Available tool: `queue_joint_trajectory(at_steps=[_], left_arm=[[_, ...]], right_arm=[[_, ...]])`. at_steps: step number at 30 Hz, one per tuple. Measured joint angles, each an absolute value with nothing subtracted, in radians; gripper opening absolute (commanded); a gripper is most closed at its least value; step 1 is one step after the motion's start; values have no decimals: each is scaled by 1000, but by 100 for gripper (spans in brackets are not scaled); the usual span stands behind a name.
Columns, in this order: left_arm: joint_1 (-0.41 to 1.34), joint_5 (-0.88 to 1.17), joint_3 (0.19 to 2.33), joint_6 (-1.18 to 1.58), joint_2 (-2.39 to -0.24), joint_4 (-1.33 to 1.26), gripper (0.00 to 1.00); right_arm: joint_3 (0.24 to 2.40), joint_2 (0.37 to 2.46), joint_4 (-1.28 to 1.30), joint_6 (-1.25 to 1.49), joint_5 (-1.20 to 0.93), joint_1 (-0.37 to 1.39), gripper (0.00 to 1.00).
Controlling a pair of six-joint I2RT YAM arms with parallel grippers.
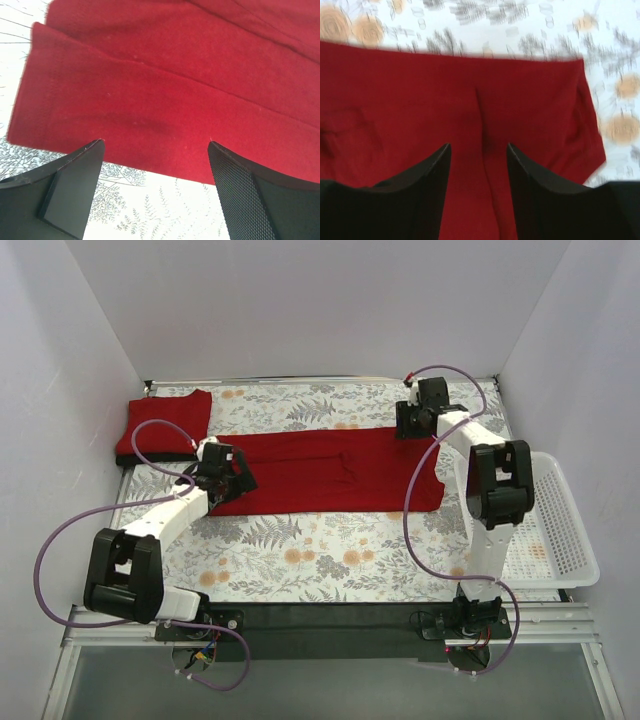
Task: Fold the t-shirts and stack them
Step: Fold the tshirt
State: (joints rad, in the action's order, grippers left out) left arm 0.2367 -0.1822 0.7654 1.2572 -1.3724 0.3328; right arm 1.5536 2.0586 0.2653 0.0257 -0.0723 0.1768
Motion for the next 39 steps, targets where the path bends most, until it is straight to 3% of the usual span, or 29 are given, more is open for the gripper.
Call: queue_joint_trajectory(at_steps=[10, 20, 31, 39], left_arm=[[164, -241, 978, 1311, -1510, 426, 75], [86, -191, 1101, 1378, -1773, 485, 75], [41, -107, 1086, 1418, -1765, 480, 73], [27, -13, 992, 1465, -1682, 471, 72]], right_arm=[[1110, 1599, 291, 260, -68, 197, 52], [958, 1570, 332, 337, -121, 247, 53], [1028, 1726, 344, 315, -113, 255, 54], [1415, 2014, 397, 240, -44, 240, 54]])
